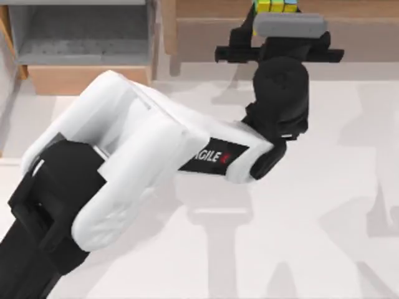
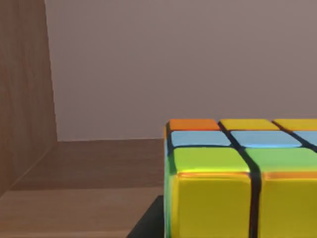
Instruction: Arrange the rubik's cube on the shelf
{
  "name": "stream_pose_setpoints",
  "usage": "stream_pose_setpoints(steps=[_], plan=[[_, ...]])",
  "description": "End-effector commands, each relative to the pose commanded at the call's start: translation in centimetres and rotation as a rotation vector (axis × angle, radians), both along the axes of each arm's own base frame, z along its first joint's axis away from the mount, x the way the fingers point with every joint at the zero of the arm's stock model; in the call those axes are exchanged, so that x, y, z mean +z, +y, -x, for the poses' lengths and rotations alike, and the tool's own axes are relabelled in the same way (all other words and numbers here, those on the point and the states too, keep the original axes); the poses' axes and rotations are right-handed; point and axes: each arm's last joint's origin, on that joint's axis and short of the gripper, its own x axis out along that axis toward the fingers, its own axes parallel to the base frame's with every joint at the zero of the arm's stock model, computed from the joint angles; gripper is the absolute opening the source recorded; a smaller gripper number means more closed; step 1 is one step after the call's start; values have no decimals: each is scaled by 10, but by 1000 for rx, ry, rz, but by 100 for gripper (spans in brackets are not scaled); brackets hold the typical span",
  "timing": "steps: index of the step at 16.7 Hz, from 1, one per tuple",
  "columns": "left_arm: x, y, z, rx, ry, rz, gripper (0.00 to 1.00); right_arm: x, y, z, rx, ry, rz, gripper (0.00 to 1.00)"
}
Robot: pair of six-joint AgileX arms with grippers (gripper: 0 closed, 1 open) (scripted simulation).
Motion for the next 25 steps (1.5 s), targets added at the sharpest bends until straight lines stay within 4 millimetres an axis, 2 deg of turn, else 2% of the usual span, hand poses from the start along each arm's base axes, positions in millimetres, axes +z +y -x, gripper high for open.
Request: stream_pose_setpoints(steps=[3,9,11,16,25], plan=[[6,-2,-25,11,-2,3,0,0,0,0,0,0,0,100],[14,8,-80,40,-9,27,0,0,0,0,0,0,0,100],[13,4,-86,15,-7,28,0,0,0,0,0,0,0,100],[12,2,-86,3,-7,30,0,0,0,0,0,0,0,100],[12,2,-86,3,-7,30,68,0,0,0,0,0,0,100]])
